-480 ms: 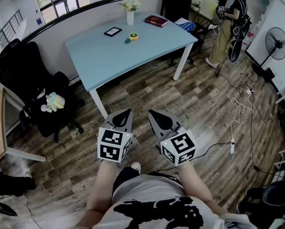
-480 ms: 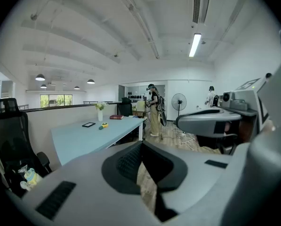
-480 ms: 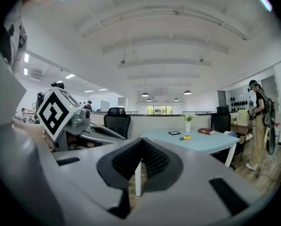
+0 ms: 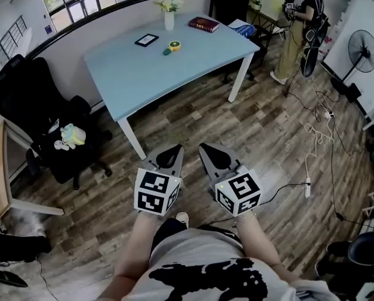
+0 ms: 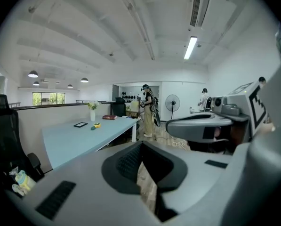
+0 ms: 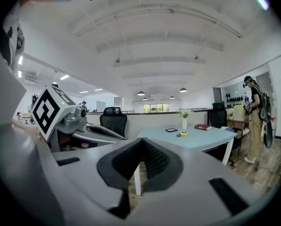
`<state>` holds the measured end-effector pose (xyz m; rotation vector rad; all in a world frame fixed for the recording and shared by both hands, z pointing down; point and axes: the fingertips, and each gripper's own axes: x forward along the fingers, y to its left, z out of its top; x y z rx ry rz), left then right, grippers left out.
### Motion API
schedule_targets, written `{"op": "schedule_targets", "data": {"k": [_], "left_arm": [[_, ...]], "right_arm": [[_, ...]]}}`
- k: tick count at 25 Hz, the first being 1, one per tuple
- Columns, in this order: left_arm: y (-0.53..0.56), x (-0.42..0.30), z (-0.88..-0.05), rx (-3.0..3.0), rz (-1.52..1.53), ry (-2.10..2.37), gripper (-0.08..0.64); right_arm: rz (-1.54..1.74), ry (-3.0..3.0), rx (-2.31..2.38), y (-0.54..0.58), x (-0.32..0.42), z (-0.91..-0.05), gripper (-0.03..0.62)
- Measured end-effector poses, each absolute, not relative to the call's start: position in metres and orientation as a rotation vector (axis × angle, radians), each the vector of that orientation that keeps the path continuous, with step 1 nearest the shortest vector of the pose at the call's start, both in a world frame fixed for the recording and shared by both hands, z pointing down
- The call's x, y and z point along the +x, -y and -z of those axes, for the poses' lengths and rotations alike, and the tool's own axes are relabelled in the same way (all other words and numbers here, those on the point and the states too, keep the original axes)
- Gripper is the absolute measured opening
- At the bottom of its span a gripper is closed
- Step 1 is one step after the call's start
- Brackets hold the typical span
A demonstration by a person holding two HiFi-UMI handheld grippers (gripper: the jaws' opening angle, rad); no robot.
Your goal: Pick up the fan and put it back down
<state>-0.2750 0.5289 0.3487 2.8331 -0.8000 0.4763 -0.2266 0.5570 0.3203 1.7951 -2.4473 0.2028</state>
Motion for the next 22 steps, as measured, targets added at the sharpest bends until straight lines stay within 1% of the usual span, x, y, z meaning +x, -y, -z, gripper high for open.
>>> {"op": "schedule_targets", "data": {"k": [10,15,18,21,22], "left_arm": [[-0.522,-0.274,-0.346,2.847,-0.425,0.682,0.011],[-0.516,-0.277,-0.352,2.892,-0.507,0.614,0.011],[-0.511,-0.277,-0.350,2.902,-0.494,0.588,0.013],[-0.506,-0.276,-0.346,2.905,-0.459,0.596,0.042],[-0.504,-0.275,-0.345,2.902,-0.448,0.608,0.069]], "right_arm": [[-0.213,2.474,1.813,-0.543,-0.233,-0.319,0.003],[-0.211,2.488,1.848,-0.541,-0.238,-0.315,0.003],[-0.197,2.482,1.865,-0.539,-0.241,-0.312,0.003],[-0.201,2.453,1.884,-0.539,-0.235,-0.314,0.004],[-0.198,2.443,1.889,-0.539,-0.232,-0.314,0.003]]}}
